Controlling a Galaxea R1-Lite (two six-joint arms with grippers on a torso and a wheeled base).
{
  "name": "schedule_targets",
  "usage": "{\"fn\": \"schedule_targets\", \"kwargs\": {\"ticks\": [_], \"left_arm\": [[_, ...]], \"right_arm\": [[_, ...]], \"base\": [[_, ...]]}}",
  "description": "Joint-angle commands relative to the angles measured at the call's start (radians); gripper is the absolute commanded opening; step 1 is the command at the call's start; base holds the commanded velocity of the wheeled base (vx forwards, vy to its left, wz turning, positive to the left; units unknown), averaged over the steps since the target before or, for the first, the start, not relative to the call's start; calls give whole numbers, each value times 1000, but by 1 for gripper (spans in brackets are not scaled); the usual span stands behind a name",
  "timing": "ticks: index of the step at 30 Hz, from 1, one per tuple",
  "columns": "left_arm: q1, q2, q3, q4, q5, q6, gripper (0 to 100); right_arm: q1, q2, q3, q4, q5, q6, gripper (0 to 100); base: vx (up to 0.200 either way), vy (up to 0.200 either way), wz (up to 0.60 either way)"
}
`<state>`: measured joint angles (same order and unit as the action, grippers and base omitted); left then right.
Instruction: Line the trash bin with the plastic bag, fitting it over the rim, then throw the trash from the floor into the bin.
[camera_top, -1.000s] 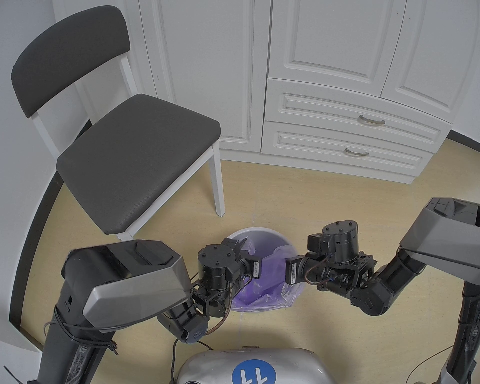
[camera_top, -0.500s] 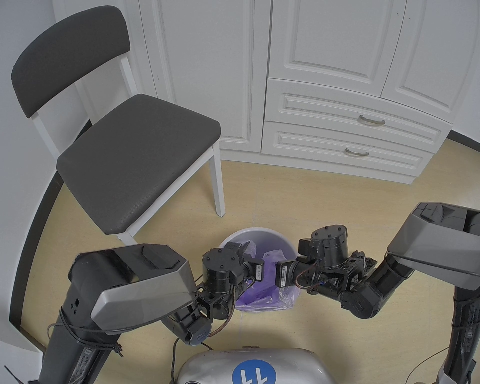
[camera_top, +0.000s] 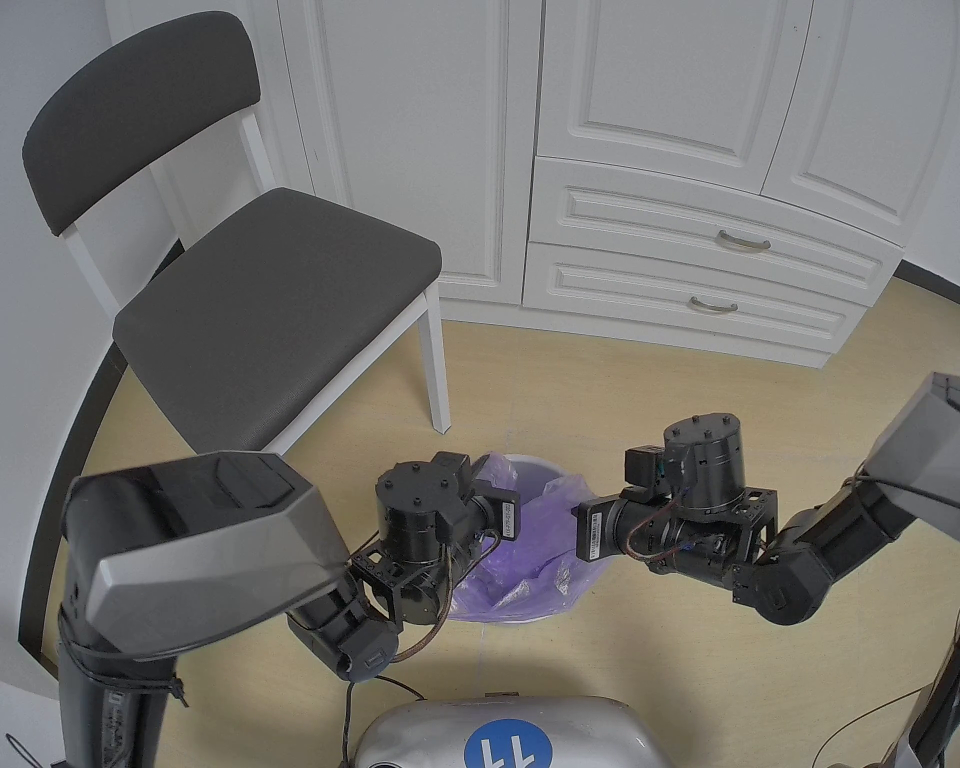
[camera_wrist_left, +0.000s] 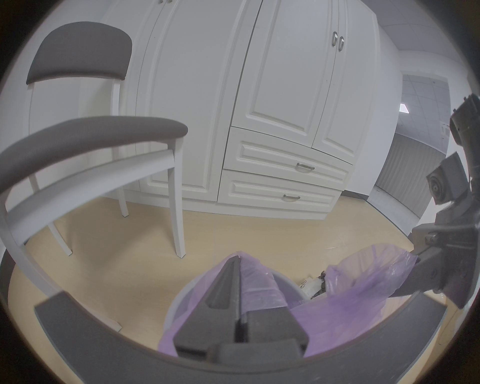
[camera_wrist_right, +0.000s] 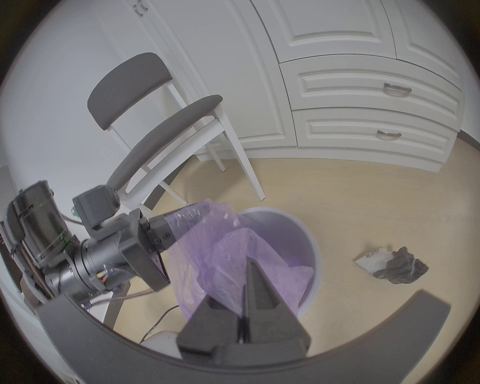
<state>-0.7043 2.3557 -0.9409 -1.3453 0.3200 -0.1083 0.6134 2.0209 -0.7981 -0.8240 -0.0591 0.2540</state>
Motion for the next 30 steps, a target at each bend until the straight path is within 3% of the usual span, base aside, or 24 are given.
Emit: {"fn": "schedule_targets", "kwargs": {"ticks": [1, 5, 12, 19, 27, 30], "left_arm": [[-8, -187, 80, 63, 1, -1, 0], [-8, -242, 106, 156, 1, -5, 0], [17, -187, 45, 247, 1, -59, 0], [19, -309, 56, 426, -1, -77, 0], [20, -247, -85, 644, 1, -232, 0], [32, -196, -217, 818, 1, -347, 0]], "right_arm": [[23, -160, 28, 105, -33, -41, 0], [58, -231, 25, 249, -76, -71, 0], [32, -205, 22, 261, -77, -81, 0], [69, -326, 14, 378, -126, -136, 0], [-15, -209, -124, 502, -116, -35, 0], [-58, -133, -220, 591, -110, 17, 0]], "base": [[0, 0, 0], [0, 0, 0], [0, 0, 0], [0, 0, 0], [0, 0, 0], [0, 0, 0]]}}
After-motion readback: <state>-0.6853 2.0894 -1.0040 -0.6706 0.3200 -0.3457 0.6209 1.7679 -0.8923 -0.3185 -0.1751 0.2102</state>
